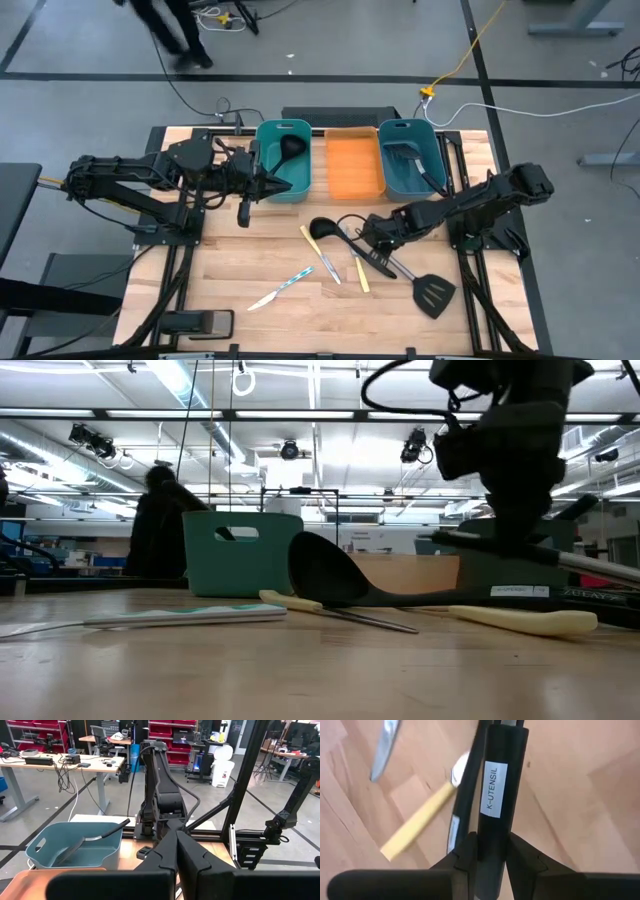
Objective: Pick & Place Kitchen Items
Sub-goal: Put the black spatula into the blue bin
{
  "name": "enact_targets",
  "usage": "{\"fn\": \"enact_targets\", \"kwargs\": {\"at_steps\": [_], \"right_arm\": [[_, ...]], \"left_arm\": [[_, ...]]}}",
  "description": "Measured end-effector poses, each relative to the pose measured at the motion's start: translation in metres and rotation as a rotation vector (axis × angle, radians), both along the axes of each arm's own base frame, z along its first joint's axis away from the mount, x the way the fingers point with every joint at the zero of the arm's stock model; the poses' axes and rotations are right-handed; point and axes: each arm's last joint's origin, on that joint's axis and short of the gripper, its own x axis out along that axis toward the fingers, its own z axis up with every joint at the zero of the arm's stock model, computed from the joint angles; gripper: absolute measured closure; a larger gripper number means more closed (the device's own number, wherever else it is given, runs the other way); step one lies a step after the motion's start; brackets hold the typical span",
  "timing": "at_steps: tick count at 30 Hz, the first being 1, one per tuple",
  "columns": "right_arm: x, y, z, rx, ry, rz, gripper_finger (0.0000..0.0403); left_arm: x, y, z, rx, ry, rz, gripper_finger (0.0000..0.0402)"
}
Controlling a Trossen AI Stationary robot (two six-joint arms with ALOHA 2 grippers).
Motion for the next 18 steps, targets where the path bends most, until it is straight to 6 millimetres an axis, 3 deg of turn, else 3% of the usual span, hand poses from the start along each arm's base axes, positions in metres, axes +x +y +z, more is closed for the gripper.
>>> {"fn": "enact_targets", "kwargs": {"at_steps": [18], "right_arm": [[0.024, -0.014, 0.056, -0.068, -0.093, 0.022, 0.0321]], "left_arm": [[0.000, 0.000, 0.000, -0.001, 0.000, 0.000, 0.0395]]}}
